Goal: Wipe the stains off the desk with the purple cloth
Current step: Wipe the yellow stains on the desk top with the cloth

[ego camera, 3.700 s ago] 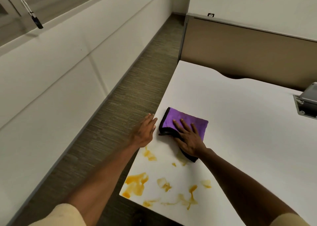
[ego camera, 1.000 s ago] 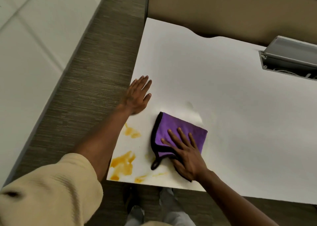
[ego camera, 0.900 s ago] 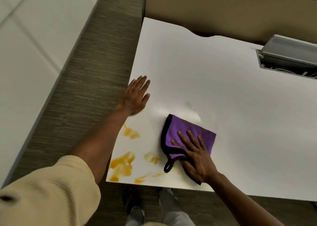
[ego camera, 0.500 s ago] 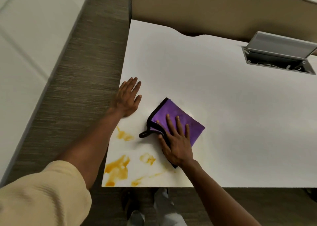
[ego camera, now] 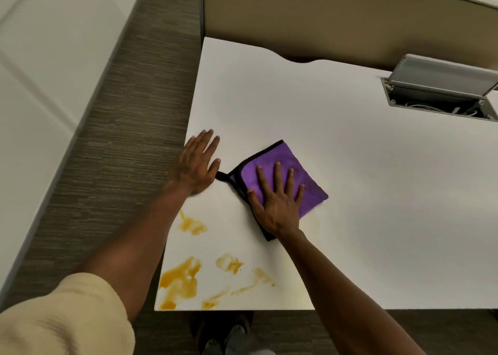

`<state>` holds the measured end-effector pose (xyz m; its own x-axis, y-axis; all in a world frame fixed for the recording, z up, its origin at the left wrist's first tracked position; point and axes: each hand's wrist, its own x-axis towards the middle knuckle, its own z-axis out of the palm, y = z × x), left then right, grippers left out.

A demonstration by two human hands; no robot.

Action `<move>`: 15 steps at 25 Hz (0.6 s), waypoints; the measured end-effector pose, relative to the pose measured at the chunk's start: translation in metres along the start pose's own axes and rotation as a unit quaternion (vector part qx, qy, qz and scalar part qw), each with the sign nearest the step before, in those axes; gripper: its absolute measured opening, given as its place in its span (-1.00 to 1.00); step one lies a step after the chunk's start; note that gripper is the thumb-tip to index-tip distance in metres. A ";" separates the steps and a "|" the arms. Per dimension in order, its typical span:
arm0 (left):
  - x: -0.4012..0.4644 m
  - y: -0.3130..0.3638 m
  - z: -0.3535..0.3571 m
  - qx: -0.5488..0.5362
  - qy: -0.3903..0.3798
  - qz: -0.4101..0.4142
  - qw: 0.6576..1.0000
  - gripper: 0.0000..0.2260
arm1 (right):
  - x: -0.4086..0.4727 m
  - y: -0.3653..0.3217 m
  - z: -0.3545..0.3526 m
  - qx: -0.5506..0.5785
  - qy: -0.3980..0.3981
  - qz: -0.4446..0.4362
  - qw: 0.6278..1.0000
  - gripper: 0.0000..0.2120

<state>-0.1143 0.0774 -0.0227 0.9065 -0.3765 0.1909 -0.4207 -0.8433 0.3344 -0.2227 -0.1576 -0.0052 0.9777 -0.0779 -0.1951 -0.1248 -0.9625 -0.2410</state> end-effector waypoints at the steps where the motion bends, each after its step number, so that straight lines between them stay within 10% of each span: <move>1: 0.000 0.000 0.000 0.001 -0.003 -0.001 1.000 -0.44 | -0.003 0.002 0.000 -0.011 -0.004 -0.020 1.000 -0.39; 7: -0.001 0.006 -0.008 -0.007 -0.008 -0.015 1.000 -0.45 | -0.058 0.037 -0.001 0.004 -0.024 -0.067 0.997 -0.41; 15: -0.001 0.003 -0.001 -0.005 -0.003 -0.020 1.000 -0.44 | -0.022 0.010 -0.007 0.050 0.025 0.173 0.983 -0.08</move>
<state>-0.1163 0.0755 -0.0209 0.9227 -0.3450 0.1719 -0.3846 -0.8537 0.3512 -0.2445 -0.1674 0.0031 0.8809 -0.4105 -0.2355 -0.4642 -0.8463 -0.2612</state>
